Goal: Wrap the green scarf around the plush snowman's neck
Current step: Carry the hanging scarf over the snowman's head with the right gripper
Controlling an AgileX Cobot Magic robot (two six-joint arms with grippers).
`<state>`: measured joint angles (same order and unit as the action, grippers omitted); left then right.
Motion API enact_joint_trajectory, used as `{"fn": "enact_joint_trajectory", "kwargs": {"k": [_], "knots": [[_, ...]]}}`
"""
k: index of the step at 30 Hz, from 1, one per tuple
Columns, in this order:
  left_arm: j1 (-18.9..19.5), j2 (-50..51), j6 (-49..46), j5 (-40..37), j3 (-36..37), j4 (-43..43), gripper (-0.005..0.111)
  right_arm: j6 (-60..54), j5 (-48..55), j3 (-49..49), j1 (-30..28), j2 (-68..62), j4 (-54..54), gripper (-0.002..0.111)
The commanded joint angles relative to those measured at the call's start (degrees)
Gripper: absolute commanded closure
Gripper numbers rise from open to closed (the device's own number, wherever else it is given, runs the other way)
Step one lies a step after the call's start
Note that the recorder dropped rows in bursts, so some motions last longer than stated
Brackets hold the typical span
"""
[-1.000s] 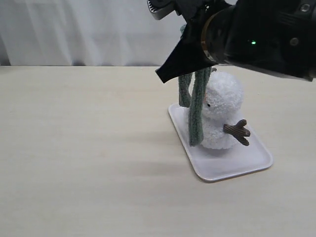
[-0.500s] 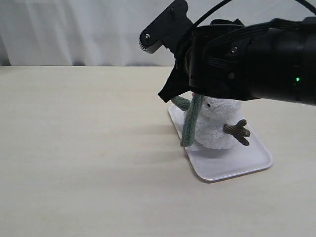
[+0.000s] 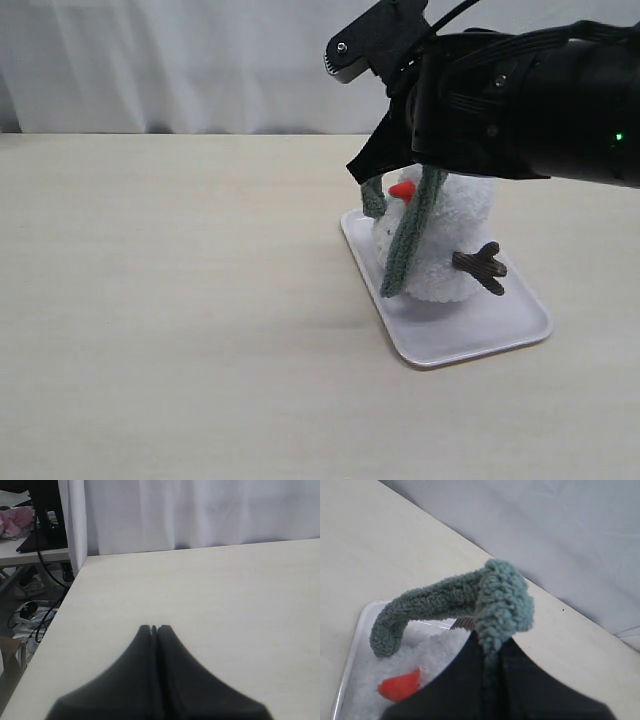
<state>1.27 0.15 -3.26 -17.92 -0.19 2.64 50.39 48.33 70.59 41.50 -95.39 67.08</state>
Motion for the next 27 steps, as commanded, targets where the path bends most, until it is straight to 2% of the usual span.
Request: {"fn": "enact_joint_trajectory", "kwargs": {"k": [1, 8, 15, 27], "knots": [[0.1, -0.2, -0.1, 0.5, 0.2, -0.2, 0.107, -0.3, -1.1, 0.0, 0.3, 0.9, -1.2, 0.104], [0.1, -0.2, -0.1, 0.5, 0.2, -0.2, 0.107, -8.1, -8.8, 0.0, 2.8, 3.5, -6.3, 0.104], [0.1, -0.2, -0.1, 0.5, 0.2, -0.2, 0.107, -12.4, -8.9, 0.0, 3.2, 4.3, -10.1, 0.104], [0.1, -0.2, -0.1, 0.5, 0.2, -0.2, 0.107, -12.5, -9.1, -0.2, 3.1, 3.5, -10.5, 0.104]]}}
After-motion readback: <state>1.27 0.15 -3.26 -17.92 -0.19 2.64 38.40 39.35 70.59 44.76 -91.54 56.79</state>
